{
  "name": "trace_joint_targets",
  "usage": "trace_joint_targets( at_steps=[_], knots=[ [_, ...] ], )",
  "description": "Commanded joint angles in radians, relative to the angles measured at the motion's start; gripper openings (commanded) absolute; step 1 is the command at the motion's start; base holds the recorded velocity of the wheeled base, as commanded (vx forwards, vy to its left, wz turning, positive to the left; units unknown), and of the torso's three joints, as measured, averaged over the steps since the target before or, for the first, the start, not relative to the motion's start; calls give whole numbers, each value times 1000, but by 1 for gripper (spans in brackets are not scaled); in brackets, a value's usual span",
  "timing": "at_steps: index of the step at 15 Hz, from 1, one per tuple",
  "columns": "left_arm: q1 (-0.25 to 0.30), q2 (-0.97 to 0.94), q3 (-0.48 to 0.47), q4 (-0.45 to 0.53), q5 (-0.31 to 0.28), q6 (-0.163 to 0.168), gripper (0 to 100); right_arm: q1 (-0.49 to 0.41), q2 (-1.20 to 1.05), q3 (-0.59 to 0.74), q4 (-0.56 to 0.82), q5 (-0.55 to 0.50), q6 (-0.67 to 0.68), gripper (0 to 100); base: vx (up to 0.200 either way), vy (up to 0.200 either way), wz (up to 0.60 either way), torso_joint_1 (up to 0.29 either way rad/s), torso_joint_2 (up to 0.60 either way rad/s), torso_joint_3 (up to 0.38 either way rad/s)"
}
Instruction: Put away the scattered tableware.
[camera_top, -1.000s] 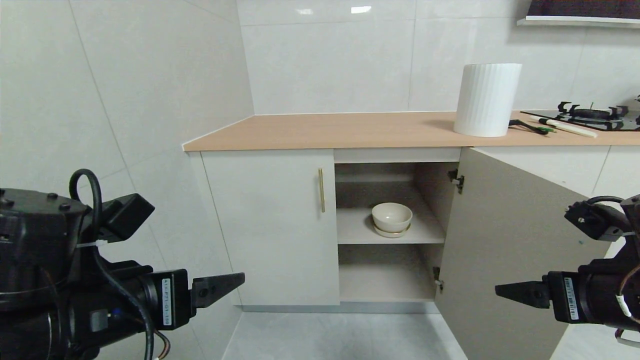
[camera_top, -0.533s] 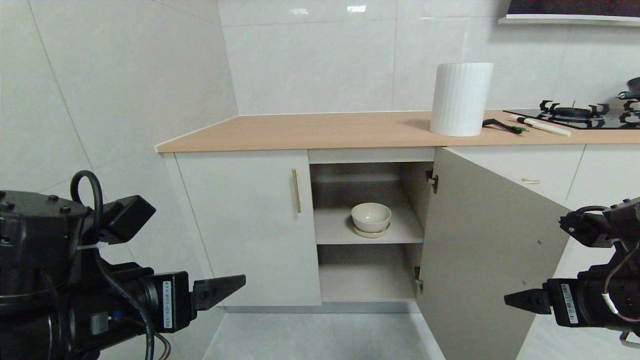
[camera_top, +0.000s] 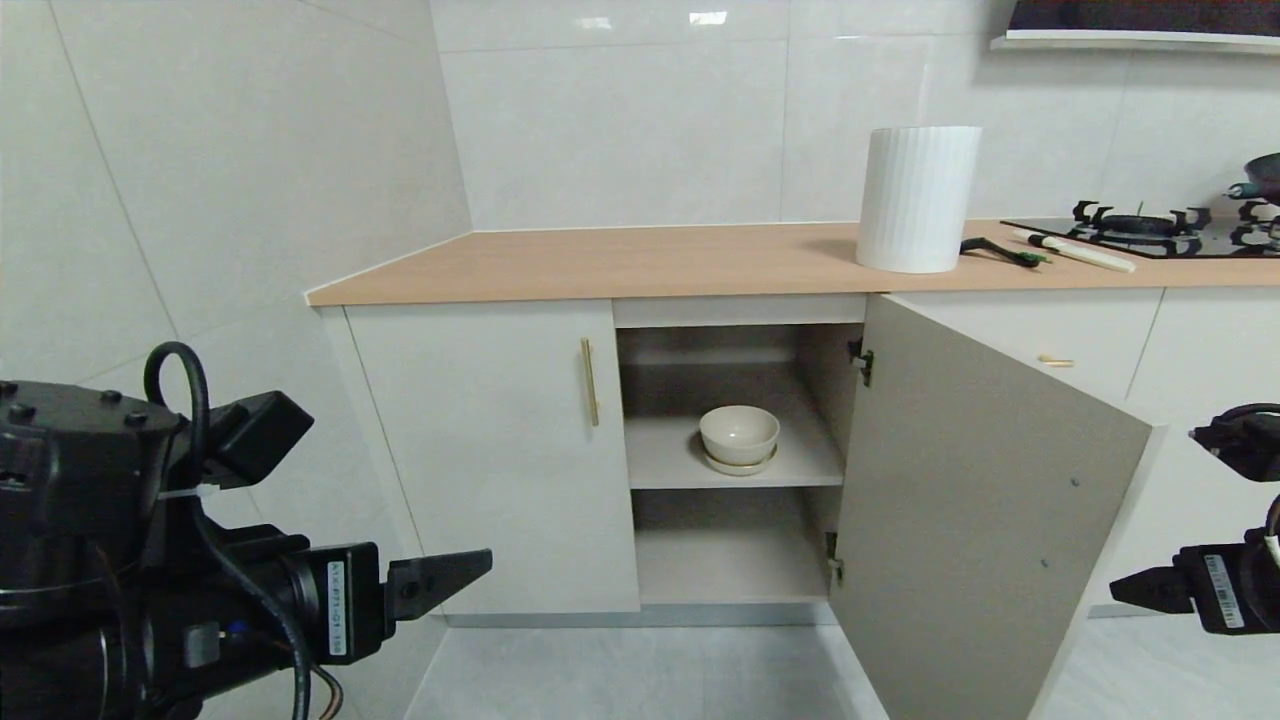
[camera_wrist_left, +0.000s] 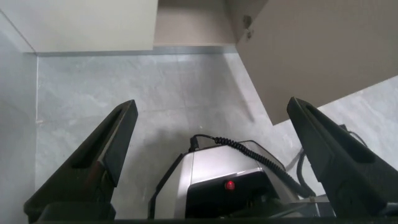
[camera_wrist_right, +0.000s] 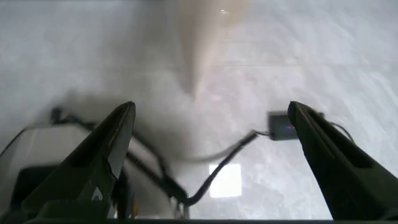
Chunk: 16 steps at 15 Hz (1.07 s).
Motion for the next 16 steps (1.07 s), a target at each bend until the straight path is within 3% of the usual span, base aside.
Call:
trace_joint_targets(
  at_steps=[1, 6, 12, 16],
  knots=[
    [1, 4, 0, 0, 1, -1, 100, -137, -15, -11, -1, 0, -85, 100, 0, 0, 0, 0, 0, 0],
    [2, 5, 0, 0, 1, -2, 100, -263, 35, -24, -44, 2, -140, 100, 0, 0, 0, 0, 0, 0],
    [1, 5, 0, 0, 1, -2, 100, -274, 220, -18, -311, 9, 10, 100, 0, 0, 0, 0, 0, 0],
    [2, 4, -2, 0, 1, -2, 100, -272, 315, -17, -389, 12, 68, 100, 0, 0, 0, 0, 0, 0]
  ],
)
